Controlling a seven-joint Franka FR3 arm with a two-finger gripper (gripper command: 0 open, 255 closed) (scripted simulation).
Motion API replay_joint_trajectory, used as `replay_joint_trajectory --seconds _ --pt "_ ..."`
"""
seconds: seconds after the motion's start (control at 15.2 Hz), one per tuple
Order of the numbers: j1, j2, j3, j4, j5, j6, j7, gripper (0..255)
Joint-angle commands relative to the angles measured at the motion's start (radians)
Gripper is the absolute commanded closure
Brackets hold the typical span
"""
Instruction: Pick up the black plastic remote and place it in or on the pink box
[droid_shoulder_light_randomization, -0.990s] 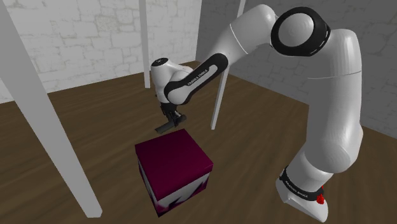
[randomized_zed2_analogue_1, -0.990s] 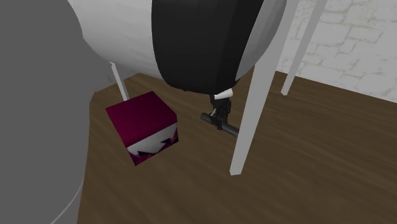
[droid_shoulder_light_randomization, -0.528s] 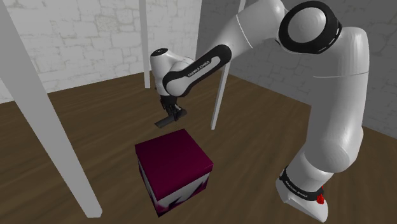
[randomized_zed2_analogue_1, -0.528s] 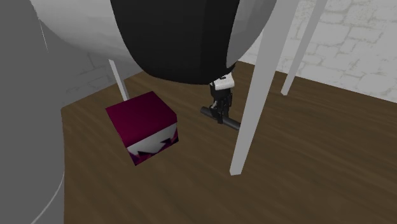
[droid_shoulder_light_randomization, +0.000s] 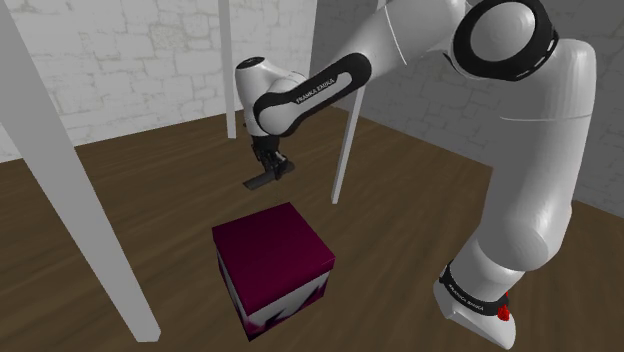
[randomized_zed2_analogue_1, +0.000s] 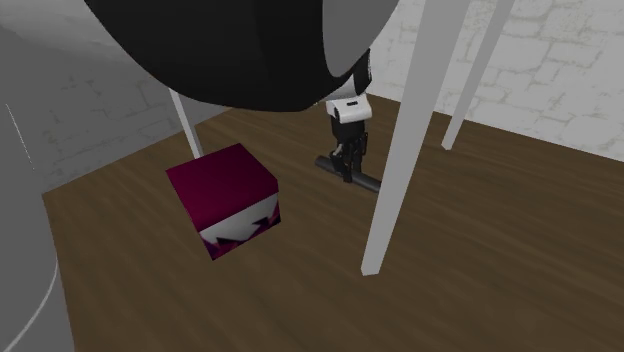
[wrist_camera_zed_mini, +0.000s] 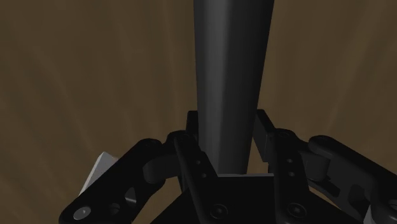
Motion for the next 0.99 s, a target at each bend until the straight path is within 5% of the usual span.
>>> replay_joint_trajectory --seconds 0.0,0.92 --pt "-0.002 -0.016 0.005 0.007 0.011 -0.02 -0.009 255" --pt "-0.013 -0.101 0.026 0.084 0.071 -0.167 -0.072 255"
